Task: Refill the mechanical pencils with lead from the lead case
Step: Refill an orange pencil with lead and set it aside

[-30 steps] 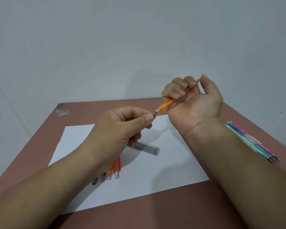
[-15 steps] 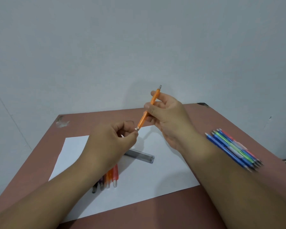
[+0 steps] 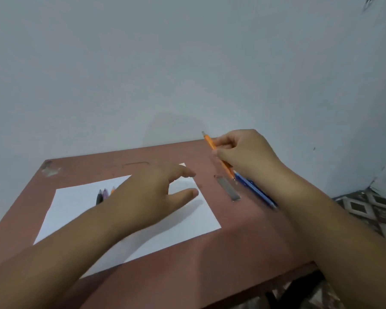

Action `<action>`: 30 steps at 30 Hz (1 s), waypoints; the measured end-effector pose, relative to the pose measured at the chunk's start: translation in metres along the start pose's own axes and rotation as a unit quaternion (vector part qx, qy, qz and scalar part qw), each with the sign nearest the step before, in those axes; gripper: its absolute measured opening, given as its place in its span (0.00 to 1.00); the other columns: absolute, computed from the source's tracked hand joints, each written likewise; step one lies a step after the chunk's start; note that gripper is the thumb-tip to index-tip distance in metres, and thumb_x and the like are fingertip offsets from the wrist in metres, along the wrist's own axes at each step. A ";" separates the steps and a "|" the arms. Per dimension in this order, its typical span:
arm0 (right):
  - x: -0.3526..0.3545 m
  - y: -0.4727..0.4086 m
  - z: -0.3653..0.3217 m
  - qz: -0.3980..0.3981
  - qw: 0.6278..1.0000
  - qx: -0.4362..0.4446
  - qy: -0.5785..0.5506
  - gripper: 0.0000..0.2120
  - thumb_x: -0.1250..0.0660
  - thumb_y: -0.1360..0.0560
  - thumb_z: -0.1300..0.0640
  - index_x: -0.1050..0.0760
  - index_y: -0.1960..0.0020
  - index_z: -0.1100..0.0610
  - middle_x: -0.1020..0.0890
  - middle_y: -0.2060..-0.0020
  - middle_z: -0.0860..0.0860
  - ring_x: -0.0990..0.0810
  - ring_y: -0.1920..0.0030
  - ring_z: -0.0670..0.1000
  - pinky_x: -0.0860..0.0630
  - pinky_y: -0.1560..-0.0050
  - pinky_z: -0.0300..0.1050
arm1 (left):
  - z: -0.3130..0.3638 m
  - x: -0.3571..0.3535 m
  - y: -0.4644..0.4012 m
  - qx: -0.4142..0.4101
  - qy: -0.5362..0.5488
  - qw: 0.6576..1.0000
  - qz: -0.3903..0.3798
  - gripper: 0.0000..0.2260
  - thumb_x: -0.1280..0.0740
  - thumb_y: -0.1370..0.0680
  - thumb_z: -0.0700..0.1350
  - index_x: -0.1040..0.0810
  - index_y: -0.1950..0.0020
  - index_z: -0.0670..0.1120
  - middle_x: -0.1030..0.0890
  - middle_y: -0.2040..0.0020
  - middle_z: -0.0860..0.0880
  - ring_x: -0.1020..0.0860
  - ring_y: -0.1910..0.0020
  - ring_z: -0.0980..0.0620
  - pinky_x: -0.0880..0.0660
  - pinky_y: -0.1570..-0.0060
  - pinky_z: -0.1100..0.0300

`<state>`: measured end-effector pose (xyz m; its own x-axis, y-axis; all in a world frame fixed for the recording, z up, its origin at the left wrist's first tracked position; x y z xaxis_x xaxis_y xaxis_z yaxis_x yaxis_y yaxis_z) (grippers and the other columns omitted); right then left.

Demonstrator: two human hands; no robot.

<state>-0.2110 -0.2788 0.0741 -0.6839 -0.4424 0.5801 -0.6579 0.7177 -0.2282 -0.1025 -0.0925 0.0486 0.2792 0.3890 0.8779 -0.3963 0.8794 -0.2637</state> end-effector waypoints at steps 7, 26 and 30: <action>0.027 0.020 0.049 -0.009 0.967 -0.017 0.252 0.10 0.33 0.21 0.54 0.14 0.48 0.55 0.14 0.52 0.53 0.17 0.52 0.53 0.21 0.52 0.46 | 0.035 -0.044 -0.030 -0.051 -0.037 0.997 -0.043 0.22 0.36 0.22 0.63 0.27 0.29 0.59 0.26 0.31 0.61 0.30 0.33 0.61 0.31 0.34 0.60; 0.011 0.035 0.075 -0.039 0.928 0.056 0.366 0.11 0.40 0.18 0.54 0.21 0.43 0.56 0.23 0.46 0.52 0.25 0.46 0.51 0.29 0.48 0.42 | 0.035 -0.074 -0.043 -0.062 -0.057 0.996 -0.042 0.21 0.35 0.22 0.63 0.24 0.32 0.58 0.30 0.26 0.59 0.35 0.28 0.57 0.33 0.30 0.56; 0.010 0.033 0.072 -0.015 0.937 0.080 0.339 0.08 0.38 0.20 0.54 0.21 0.51 0.55 0.24 0.55 0.48 0.24 0.52 0.51 0.25 0.51 0.45 | 0.022 -0.059 -0.034 -0.053 -0.093 0.993 -0.052 0.21 0.36 0.22 0.64 0.24 0.32 0.57 0.29 0.28 0.60 0.35 0.29 0.56 0.34 0.31 0.59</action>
<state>-0.2623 -0.2977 0.0163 -0.3437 0.0210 0.9389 -0.7494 0.5964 -0.2876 -0.1243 -0.1513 0.0148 0.1441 0.2462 0.9585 -0.2775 0.9398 -0.1996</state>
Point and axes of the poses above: each hand's wrist, its own y-axis away from the middle knuckle, its own x-axis out of the back of the hand, z = x × y, the point moved 2 cm from there along -y, towards the middle knuckle
